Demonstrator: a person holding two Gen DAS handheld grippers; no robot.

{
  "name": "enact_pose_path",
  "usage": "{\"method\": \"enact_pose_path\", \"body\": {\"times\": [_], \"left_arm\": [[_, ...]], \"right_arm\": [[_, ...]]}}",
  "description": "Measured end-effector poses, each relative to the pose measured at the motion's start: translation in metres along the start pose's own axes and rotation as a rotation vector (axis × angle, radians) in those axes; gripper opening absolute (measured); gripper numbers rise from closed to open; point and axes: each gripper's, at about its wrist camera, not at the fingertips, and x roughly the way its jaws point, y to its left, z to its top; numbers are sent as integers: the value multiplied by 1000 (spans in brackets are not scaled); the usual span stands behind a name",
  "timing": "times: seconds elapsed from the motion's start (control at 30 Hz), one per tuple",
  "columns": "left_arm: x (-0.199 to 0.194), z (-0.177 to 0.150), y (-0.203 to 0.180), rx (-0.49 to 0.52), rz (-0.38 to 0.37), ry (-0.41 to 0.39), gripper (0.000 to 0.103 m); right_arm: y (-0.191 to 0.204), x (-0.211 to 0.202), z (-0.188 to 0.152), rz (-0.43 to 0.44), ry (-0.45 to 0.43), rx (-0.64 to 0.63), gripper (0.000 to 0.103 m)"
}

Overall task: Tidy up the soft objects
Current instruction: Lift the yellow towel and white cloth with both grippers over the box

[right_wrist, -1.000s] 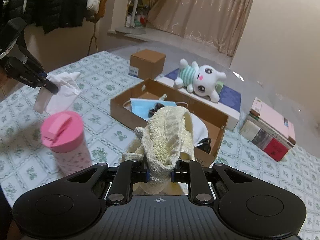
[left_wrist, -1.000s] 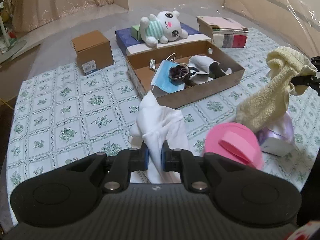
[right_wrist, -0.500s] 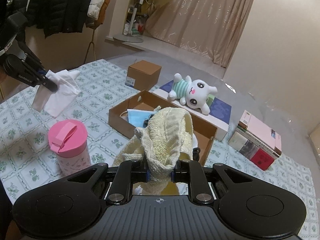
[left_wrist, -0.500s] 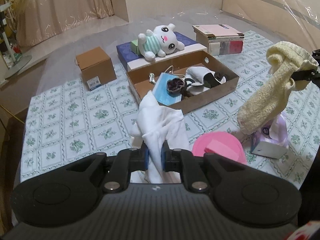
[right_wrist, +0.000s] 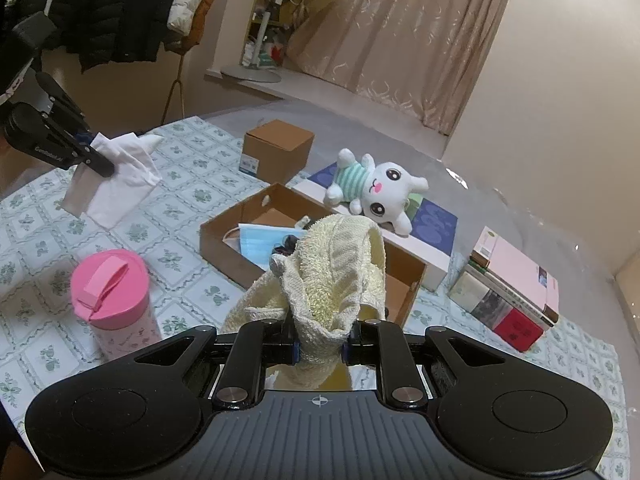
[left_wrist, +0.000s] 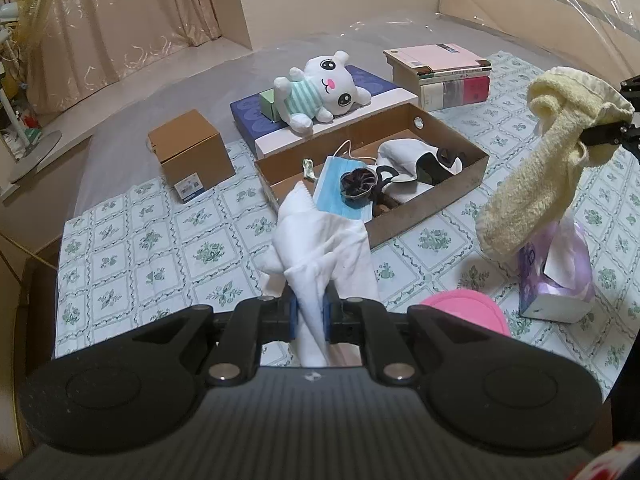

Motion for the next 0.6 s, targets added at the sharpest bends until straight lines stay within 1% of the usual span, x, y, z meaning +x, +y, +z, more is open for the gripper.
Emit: {"method": "enact_pose_path", "body": {"times": [0.27, 0.43, 0.6], "left_arm": [[19, 15, -3, 24, -13, 7, 10], [33, 35, -2, 50, -7, 5, 10], [51, 62, -8, 84, -8, -2, 10]], "right_arm": [[-23, 15, 5, -20, 30, 25, 18], [-39, 24, 15, -80, 52, 7, 18], [-55, 35, 32, -135, 49, -7, 18]]}}
